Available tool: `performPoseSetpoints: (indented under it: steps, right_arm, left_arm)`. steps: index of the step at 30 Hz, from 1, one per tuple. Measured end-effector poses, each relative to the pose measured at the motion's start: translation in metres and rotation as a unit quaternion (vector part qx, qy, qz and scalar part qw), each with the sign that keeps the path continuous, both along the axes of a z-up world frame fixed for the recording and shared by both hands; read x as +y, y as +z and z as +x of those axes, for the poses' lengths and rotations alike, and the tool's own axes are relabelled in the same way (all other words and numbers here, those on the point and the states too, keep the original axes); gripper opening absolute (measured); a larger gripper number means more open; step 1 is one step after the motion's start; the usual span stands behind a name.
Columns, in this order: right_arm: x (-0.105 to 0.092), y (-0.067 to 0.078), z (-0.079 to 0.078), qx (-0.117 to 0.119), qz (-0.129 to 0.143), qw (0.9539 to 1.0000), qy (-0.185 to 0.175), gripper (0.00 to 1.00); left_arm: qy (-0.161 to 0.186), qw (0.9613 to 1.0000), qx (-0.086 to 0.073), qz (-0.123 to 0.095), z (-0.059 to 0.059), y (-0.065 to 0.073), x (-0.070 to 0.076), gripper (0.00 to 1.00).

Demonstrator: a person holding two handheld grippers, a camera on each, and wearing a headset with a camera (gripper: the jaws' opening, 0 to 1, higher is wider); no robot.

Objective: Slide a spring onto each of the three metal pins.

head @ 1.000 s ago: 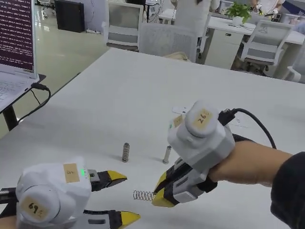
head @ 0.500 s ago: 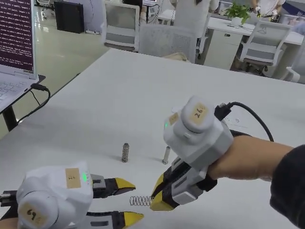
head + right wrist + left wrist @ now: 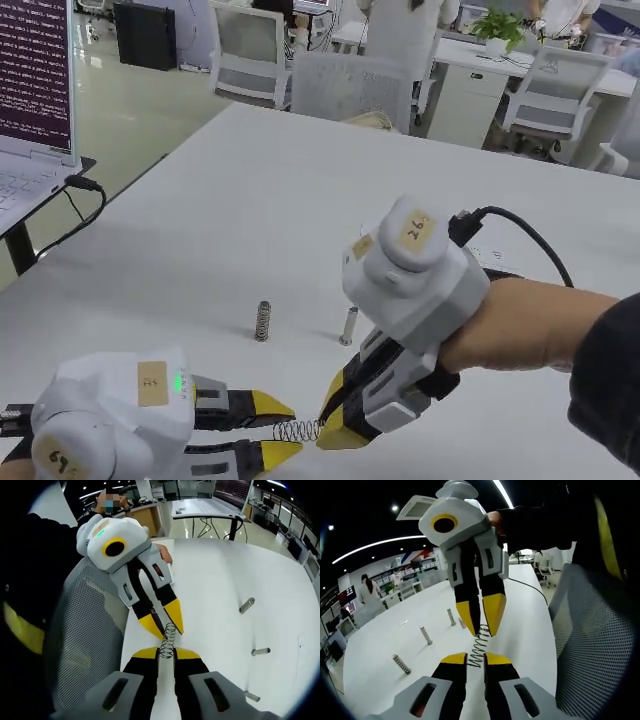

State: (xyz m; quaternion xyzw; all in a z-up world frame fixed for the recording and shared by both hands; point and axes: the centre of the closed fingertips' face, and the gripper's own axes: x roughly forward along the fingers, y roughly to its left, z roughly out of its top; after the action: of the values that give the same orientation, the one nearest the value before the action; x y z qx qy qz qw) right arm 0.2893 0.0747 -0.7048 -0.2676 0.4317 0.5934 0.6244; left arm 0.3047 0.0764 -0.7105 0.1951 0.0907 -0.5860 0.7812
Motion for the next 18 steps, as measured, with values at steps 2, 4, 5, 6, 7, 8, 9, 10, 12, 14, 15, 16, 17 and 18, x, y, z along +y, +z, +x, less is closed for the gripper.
performPoseSetpoints:
  steps: [2, 4, 5, 6, 7, 8, 9, 10, 12, 14, 15, 16, 17, 18]
  right_arm:
    - [0.000, 0.001, 0.000, 0.000, 0.001, 1.0000, -0.001, 0.09]
    - [0.000, 0.003, 0.001, -0.002, 0.003, 1.0000, -0.005, 0.08]
    - [-0.001, 0.005, 0.003, -0.006, 0.006, 0.9999, -0.006, 0.08]
    - [-0.001, 0.006, 0.004, -0.007, 0.008, 0.9999, -0.008, 0.08]
    - [-0.001, 0.008, 0.005, -0.007, 0.012, 0.9998, -0.012, 0.08]
    - [-0.002, 0.009, 0.007, -0.009, 0.015, 0.9997, -0.015, 0.08]
    - [-0.002, 0.010, 0.007, -0.010, 0.018, 0.9996, -0.018, 0.08]
    - [-0.002, 0.011, 0.007, -0.011, 0.020, 0.9996, -0.020, 0.08]
    - [-0.001, 0.013, 0.008, -0.011, 0.026, 0.9993, -0.022, 0.08]
    - [0.000, 0.014, 0.008, -0.011, 0.033, 0.9991, -0.025, 0.08]
    - [0.000, 0.014, 0.008, -0.011, 0.034, 0.9990, -0.026, 0.08]
    - [0.000, 0.015, 0.008, -0.010, 0.038, 0.9989, -0.027, 0.08]
    - [0.000, 0.016, 0.008, -0.011, 0.040, 0.9988, -0.027, 0.08]
    - [0.000, 0.017, 0.008, -0.012, 0.043, 0.9986, -0.028, 0.09]
  left_arm:
    - [-0.002, 1.0000, 0.002, 0.000, -0.001, 0.000, 0.000, 0.05]
    - [-0.003, 1.0000, 0.006, -0.001, -0.002, 0.000, 0.000, 0.04]
    - [-0.003, 0.9999, 0.008, -0.005, -0.002, 0.000, 0.000, 0.04]
    - [-0.003, 0.9999, 0.009, -0.006, -0.002, 0.000, 0.000, 0.03]
    - [-0.002, 0.9999, 0.012, -0.012, -0.001, 0.002, -0.001, 0.03]
    - [-0.001, 0.9997, 0.015, -0.017, -0.001, 0.002, -0.001, 0.03]
    - [0.002, 0.9995, 0.019, -0.024, 0.000, 0.004, -0.001, 0.03]
    - [0.004, 0.9993, 0.023, -0.028, 0.001, 0.004, -0.001, 0.03]
    - [0.004, 0.9989, 0.031, -0.036, 0.001, 0.006, -0.001, 0.03]
    - [0.005, 0.9984, 0.037, -0.043, 0.000, 0.007, 0.000, 0.03]
    - [0.004, 0.9981, 0.039, -0.046, 0.000, 0.007, 0.000, 0.02]
    - [0.005, 0.9980, 0.039, -0.049, 0.000, 0.008, 0.000, 0.02]
    - [0.005, 0.9977, 0.043, -0.053, 0.000, 0.008, 0.000, 0.02]
    - [0.006, 0.9971, 0.047, -0.060, 0.000, 0.010, 0.000, 0.02]
